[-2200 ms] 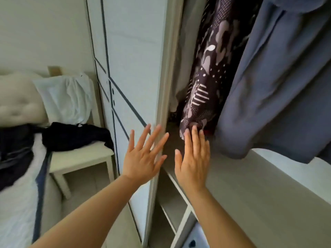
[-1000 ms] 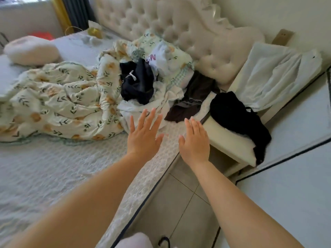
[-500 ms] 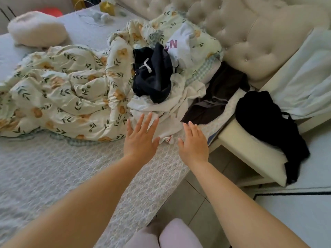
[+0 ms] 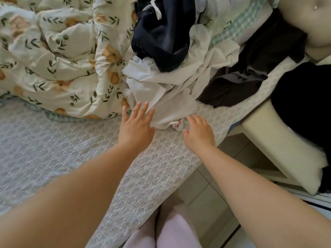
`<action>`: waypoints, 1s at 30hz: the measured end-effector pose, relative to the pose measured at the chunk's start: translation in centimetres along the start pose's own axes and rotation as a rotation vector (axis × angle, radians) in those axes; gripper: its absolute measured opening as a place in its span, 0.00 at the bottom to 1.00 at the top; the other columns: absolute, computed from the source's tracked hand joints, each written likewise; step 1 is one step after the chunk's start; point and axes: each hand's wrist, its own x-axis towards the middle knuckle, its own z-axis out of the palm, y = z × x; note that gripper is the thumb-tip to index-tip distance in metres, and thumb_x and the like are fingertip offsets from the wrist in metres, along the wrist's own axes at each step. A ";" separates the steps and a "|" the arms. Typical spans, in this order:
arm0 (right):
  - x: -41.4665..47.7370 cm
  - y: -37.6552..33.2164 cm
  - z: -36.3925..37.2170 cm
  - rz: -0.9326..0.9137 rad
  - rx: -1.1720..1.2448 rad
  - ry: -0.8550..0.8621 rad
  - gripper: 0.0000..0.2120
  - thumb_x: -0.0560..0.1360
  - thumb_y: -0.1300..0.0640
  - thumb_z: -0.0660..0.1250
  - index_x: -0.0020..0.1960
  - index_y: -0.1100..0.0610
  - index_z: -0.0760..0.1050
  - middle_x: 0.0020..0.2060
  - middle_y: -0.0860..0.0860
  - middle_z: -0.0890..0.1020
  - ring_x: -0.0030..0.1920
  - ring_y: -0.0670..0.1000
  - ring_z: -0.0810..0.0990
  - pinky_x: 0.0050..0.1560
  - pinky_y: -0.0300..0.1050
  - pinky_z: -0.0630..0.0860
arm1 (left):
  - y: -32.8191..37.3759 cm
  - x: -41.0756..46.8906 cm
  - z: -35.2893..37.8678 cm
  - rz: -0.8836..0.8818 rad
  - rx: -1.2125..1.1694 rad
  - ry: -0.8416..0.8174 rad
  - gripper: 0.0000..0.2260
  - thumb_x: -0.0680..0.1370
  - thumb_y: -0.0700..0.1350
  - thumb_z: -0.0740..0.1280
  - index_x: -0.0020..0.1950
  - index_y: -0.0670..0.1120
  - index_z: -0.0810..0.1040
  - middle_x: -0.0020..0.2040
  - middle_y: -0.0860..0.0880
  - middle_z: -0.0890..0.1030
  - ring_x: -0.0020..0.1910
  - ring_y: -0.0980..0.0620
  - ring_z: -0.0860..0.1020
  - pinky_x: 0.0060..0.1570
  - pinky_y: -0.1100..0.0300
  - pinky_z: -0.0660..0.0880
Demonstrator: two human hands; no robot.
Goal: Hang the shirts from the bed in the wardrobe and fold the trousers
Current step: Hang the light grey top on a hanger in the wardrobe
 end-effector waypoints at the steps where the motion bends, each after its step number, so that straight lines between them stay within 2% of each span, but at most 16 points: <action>1: 1.0 0.3 0.5 -0.007 -0.007 -0.014 0.25 0.79 0.54 0.56 0.75 0.56 0.57 0.74 0.52 0.59 0.74 0.53 0.55 0.72 0.49 0.54 | 0.1 0.8 0.8 -0.003 -0.011 -0.012 0.28 0.81 0.56 0.52 0.78 0.51 0.47 0.79 0.50 0.43 0.77 0.49 0.39 0.71 0.43 0.34; 9: 7.3 2.0 4.3 -0.050 -0.033 -0.117 0.24 0.79 0.54 0.57 0.74 0.56 0.58 0.74 0.51 0.59 0.73 0.53 0.55 0.70 0.48 0.55 | 0.3 5.9 6.3 -0.025 -0.051 -0.088 0.23 0.80 0.54 0.57 0.75 0.53 0.61 0.79 0.49 0.46 0.77 0.48 0.41 0.70 0.42 0.35; 12: 8.9 2.3 5.5 -0.071 -0.030 -0.128 0.24 0.79 0.53 0.57 0.73 0.55 0.60 0.73 0.51 0.61 0.73 0.52 0.57 0.70 0.47 0.56 | 0.1 7.5 8.0 -0.060 -0.064 -0.140 0.23 0.80 0.55 0.56 0.75 0.56 0.59 0.79 0.48 0.43 0.77 0.47 0.40 0.70 0.41 0.35; 15: 10.4 2.7 6.4 -0.102 -0.024 -0.103 0.23 0.79 0.53 0.57 0.72 0.55 0.61 0.71 0.51 0.64 0.71 0.52 0.59 0.68 0.47 0.59 | 0.1 9.3 9.5 -0.097 -0.084 -0.119 0.28 0.80 0.54 0.58 0.77 0.57 0.48 0.79 0.49 0.44 0.77 0.48 0.42 0.72 0.41 0.39; 17: 11.4 2.8 6.8 -0.134 -0.012 -0.065 0.21 0.79 0.54 0.57 0.71 0.56 0.63 0.69 0.51 0.66 0.69 0.52 0.62 0.66 0.47 0.61 | 0.0 10.8 10.1 -0.143 -0.135 -0.034 0.34 0.79 0.52 0.61 0.78 0.55 0.44 0.78 0.49 0.51 0.77 0.48 0.49 0.74 0.42 0.46; 18: 11.8 2.9 7.0 -0.148 -0.001 -0.050 0.20 0.79 0.55 0.56 0.71 0.56 0.63 0.69 0.51 0.67 0.68 0.52 0.63 0.65 0.47 0.62 | 0.0 11.5 10.3 -0.172 -0.148 0.013 0.35 0.78 0.51 0.63 0.78 0.54 0.44 0.77 0.49 0.55 0.75 0.48 0.53 0.74 0.44 0.51; 21: 12.9 2.9 7.1 -0.177 0.021 -0.028 0.20 0.79 0.56 0.56 0.71 0.56 0.64 0.67 0.52 0.69 0.66 0.53 0.65 0.63 0.47 0.64 | -0.4 13.1 10.7 -0.237 -0.103 0.143 0.31 0.76 0.43 0.64 0.76 0.52 0.55 0.70 0.49 0.66 0.68 0.46 0.65 0.64 0.49 0.65; 24: 13.9 2.9 7.1 -0.210 0.031 -0.008 0.20 0.78 0.57 0.56 0.70 0.56 0.65 0.66 0.52 0.70 0.66 0.53 0.66 0.63 0.47 0.64 | -1.0 14.0 10.7 -0.284 -0.128 0.192 0.21 0.76 0.38 0.61 0.68 0.51 0.67 0.60 0.48 0.76 0.58 0.45 0.74 0.52 0.53 0.66; 26: 14.4 2.5 6.9 -0.160 0.144 -0.024 0.19 0.79 0.56 0.56 0.69 0.55 0.66 0.65 0.51 0.71 0.63 0.52 0.68 0.60 0.47 0.67 | -0.9 14.0 10.4 -0.285 -0.182 0.191 0.18 0.77 0.36 0.59 0.65 0.51 0.72 0.56 0.48 0.78 0.54 0.45 0.76 0.49 0.54 0.64; 27: 14.6 2.1 6.8 -0.086 0.275 -0.044 0.18 0.79 0.55 0.57 0.69 0.54 0.67 0.62 0.50 0.73 0.59 0.50 0.71 0.56 0.45 0.70 | -0.7 13.7 10.3 -0.260 -0.214 0.182 0.18 0.78 0.36 0.60 0.66 0.51 0.72 0.56 0.47 0.78 0.52 0.45 0.76 0.48 0.55 0.66; 29: 15.0 1.1 6.1 0.136 0.642 -0.124 0.17 0.80 0.50 0.57 0.67 0.53 0.69 0.57 0.48 0.76 0.52 0.47 0.75 0.49 0.42 0.73 | 0.2 12.4 10.1 -0.188 -0.293 0.161 0.20 0.79 0.39 0.63 0.70 0.52 0.70 0.58 0.47 0.78 0.51 0.45 0.77 0.50 0.54 0.71; 30: 15.3 0.6 5.7 0.247 0.848 -0.183 0.18 0.79 0.47 0.58 0.66 0.53 0.70 0.55 0.48 0.77 0.51 0.48 0.77 0.51 0.44 0.74 | 0.7 11.4 10.0 -0.151 -0.341 0.147 0.21 0.79 0.40 0.63 0.71 0.52 0.69 0.58 0.47 0.77 0.51 0.46 0.77 0.52 0.55 0.72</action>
